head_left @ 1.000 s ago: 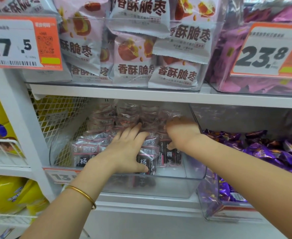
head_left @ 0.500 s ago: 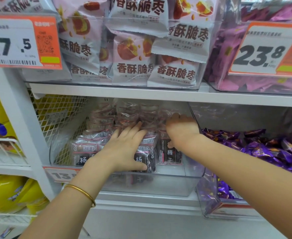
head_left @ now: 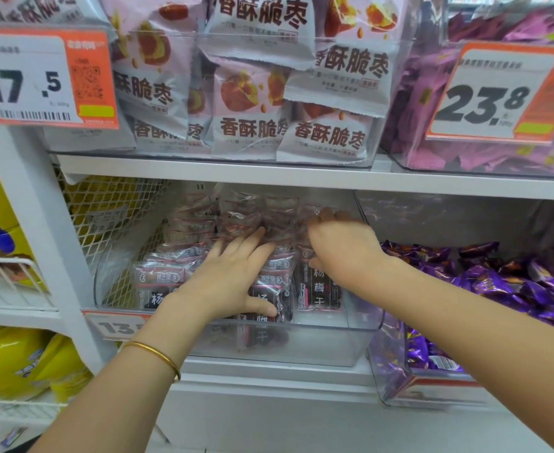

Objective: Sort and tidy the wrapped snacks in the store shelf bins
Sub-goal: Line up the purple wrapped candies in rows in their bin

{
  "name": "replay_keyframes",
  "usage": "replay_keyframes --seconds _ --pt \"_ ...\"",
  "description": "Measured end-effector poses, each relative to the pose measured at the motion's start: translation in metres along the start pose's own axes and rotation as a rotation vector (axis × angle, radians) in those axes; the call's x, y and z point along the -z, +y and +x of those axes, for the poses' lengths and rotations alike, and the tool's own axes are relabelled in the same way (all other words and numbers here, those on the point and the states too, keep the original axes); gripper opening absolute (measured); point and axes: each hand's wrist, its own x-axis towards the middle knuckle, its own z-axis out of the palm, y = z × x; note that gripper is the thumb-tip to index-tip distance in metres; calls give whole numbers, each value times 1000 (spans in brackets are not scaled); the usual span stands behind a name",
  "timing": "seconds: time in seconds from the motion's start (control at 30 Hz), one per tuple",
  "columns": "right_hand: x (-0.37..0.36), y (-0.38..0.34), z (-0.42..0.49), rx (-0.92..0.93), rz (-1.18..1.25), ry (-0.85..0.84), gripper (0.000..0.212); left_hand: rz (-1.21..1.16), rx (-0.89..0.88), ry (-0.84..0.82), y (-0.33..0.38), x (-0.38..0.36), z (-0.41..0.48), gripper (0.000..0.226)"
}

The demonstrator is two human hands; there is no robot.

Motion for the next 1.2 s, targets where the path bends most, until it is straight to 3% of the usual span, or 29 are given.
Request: replay_keyframes --seconds 0.1,0.3,0.53,0.73,0.9,1.13,1.2 --pt "2 -2 -2 71 273 -77 34 38 -19 42 0 0 0 104" --pt "-9 -22 -8 168 479 -206 41 -56 28 74 -6 12 -5 92" --pt "-14 -34 -11 110 448 -218 61 -128 179 60 -29 34 -21 48" --pt "-19 -42 -11 32 543 -219 65 -24 226 -72 -36 29 -26 53" --pt "-15 -37 -11 -17 533 -165 61 -47 183 0 -32 21 -21 40" --pt "-14 -36 -9 18 458 -182 67 -82 142 100 -30 18 -15 40" --pt "-7 -27 -10 14 425 -133 58 -96 149 92 -31 16 -15 43"
